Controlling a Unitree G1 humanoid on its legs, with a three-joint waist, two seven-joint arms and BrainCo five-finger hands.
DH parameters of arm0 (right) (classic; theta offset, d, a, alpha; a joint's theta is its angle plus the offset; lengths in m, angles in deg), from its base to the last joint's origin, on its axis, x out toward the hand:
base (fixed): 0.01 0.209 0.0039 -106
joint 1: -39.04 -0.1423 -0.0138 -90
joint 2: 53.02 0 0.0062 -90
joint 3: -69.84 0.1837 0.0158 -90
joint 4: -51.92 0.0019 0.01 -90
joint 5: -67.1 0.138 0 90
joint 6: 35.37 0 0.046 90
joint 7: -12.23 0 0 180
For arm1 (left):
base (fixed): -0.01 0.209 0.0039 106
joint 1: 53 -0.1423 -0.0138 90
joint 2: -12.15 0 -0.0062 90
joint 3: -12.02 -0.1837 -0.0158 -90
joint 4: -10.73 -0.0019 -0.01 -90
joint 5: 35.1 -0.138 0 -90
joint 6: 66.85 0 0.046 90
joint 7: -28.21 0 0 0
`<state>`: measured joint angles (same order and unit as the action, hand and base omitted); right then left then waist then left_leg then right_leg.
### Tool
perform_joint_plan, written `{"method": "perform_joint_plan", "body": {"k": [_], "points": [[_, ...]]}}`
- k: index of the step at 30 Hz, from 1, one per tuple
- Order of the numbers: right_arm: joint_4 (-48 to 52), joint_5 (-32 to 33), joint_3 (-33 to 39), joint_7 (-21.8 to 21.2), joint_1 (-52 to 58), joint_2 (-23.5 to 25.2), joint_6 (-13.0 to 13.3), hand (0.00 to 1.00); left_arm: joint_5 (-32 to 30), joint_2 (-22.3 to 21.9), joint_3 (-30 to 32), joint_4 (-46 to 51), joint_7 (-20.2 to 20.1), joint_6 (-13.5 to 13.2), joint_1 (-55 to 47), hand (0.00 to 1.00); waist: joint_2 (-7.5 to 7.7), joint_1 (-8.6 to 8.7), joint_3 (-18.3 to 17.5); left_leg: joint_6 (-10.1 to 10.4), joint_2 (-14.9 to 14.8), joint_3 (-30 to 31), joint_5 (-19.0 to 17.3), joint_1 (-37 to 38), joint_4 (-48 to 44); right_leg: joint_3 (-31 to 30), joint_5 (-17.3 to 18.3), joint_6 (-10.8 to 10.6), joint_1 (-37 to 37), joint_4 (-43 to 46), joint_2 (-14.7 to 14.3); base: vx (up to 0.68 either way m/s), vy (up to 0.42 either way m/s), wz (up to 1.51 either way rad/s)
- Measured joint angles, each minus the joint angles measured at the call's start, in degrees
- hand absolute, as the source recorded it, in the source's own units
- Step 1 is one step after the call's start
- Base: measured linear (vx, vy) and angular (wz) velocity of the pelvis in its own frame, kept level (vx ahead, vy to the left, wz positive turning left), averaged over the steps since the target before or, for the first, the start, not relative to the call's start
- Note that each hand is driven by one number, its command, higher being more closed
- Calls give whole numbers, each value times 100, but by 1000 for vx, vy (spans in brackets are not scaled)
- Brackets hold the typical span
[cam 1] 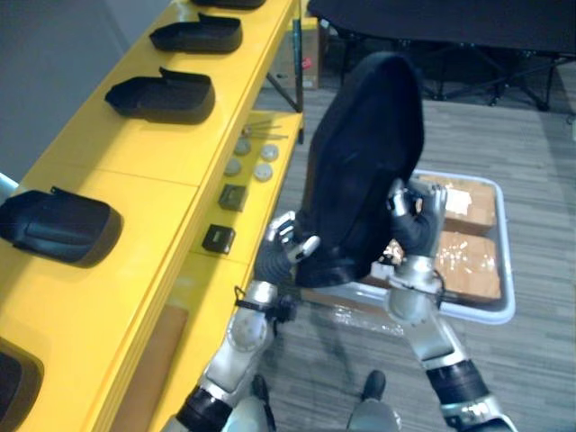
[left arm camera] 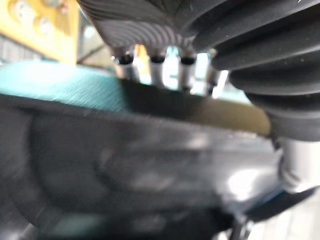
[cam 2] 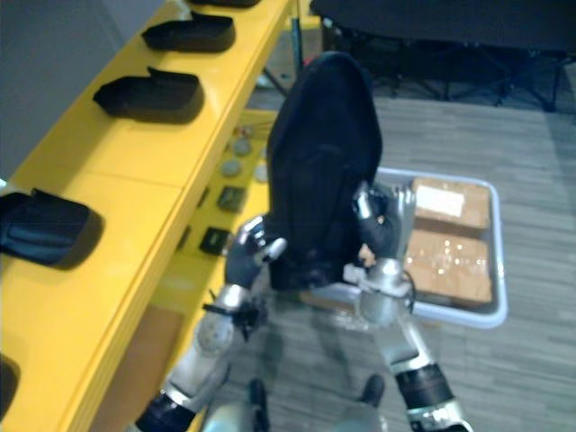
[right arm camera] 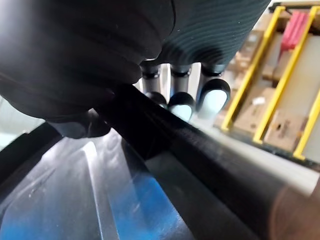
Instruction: Walk over and take plastic housings, then place them on the shelf
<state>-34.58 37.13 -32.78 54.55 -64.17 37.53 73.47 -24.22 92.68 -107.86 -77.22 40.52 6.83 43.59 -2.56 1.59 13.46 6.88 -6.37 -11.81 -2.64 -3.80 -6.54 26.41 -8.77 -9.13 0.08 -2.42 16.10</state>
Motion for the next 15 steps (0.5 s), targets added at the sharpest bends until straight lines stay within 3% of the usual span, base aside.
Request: {"method": "perform_joint_plan", "body": {"k": [4,8,15], "points": [[3,0,-51,-114,-66,-1,60,100,-92,1,-20,-109,-1,38,-2,0,-3,41,1,0,0,-2,0,36,2,-21,0,-1,-17,0,0,-30,1,-2],[3,8,-84,-118,-71,-6,60,100,-328,1,-57,-115,54,238,-2,0,-35,49,20,0,0,-24,0,68,9,-60,-1,-2,-14,-3,1,-31,2,-4],[3,144,-160,-222,-77,-131,60,100,-1168,52,-81,-144,268,534,-3,0,-128,95,86,0,-1,-88,0,88,13,-141,-23,-32,5,-18,-1,-15,1,-5]]}}
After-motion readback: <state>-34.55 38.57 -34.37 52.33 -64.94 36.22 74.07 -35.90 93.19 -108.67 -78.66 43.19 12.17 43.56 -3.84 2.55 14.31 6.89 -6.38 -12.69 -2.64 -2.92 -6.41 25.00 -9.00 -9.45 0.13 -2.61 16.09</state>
